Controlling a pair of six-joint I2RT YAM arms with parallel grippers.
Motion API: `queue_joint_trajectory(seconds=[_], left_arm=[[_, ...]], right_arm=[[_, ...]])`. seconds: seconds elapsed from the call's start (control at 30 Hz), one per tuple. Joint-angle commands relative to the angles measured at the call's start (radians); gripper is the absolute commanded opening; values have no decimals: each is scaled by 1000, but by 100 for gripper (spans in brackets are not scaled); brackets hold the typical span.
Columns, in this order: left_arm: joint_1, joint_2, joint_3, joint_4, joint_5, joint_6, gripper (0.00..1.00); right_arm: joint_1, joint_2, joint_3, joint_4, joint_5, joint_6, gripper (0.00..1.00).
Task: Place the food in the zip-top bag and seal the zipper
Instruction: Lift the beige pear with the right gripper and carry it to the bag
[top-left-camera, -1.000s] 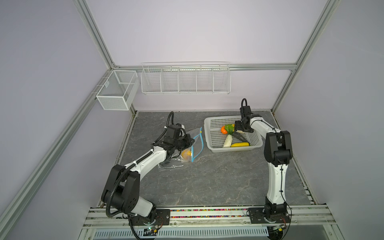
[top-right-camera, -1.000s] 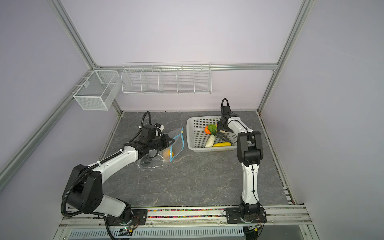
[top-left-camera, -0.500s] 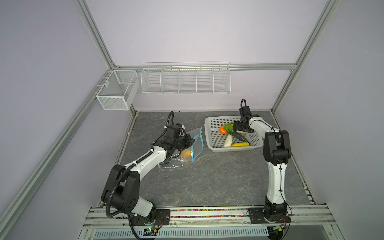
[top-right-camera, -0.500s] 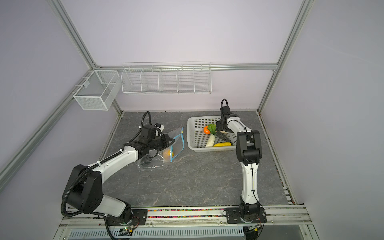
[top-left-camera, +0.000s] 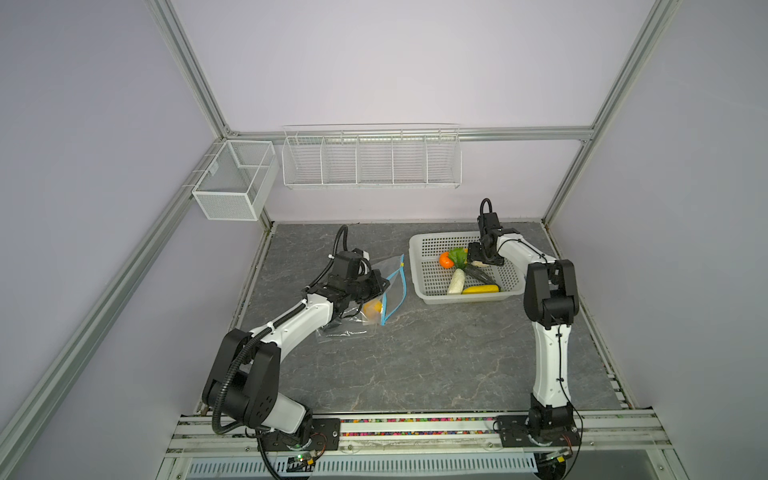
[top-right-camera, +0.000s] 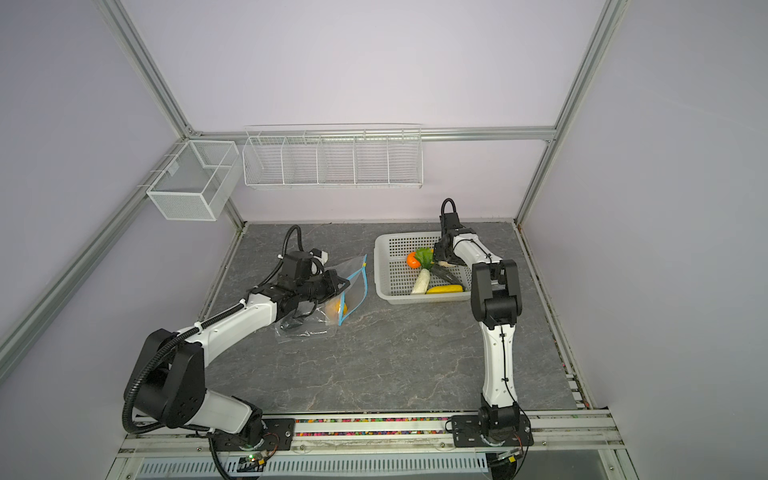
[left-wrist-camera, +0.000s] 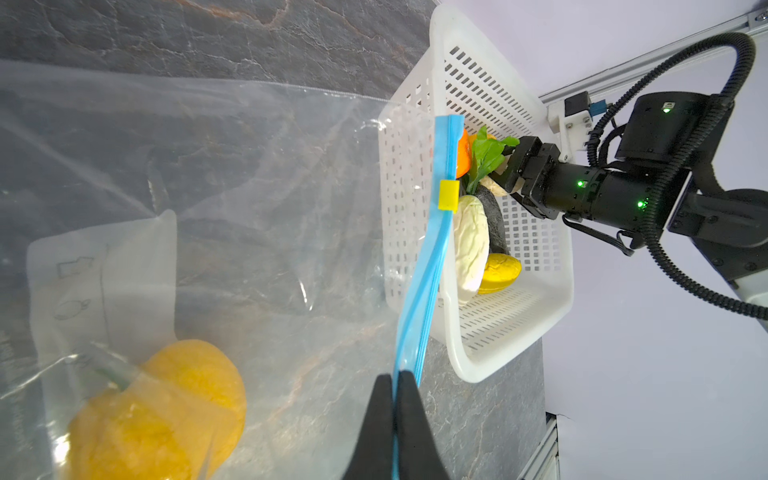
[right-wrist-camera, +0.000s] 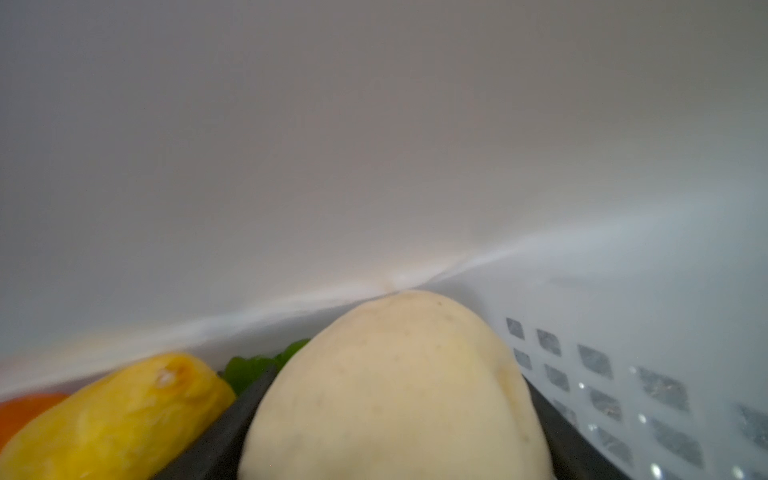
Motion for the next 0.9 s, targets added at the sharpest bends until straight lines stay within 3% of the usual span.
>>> queue_joint_trajectory(seconds=[0.0, 0.87], left_arm=[[6, 6, -11, 22, 6, -5, 0], [6, -35, -65, 63, 27, -20, 0]], right_arm=[[-6, -57, -39, -1, 16, 6, 79], [7, -277, -157, 15, 1, -51, 69]])
